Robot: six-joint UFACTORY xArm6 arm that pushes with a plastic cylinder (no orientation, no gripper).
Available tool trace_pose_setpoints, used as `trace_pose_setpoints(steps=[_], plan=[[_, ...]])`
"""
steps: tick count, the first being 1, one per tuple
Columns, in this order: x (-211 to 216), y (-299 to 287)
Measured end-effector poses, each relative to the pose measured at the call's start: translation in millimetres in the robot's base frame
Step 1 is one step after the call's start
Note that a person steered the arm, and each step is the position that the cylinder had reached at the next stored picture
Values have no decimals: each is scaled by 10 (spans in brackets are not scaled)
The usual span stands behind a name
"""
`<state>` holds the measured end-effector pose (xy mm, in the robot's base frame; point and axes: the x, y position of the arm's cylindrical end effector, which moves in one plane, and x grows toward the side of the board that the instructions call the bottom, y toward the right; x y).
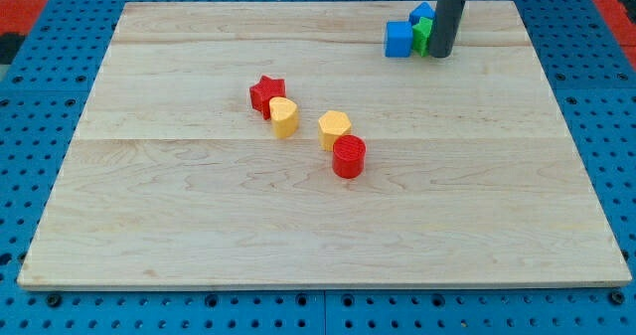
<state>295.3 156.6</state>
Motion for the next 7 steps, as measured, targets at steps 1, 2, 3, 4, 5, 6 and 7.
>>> trace_pose_setpoints(steps=[1,2,3,4,5,6,7], plan=[[195,-65],[522,-65],[754,-87],[754,-101],[754,-104],[754,-101],[754,-54]])
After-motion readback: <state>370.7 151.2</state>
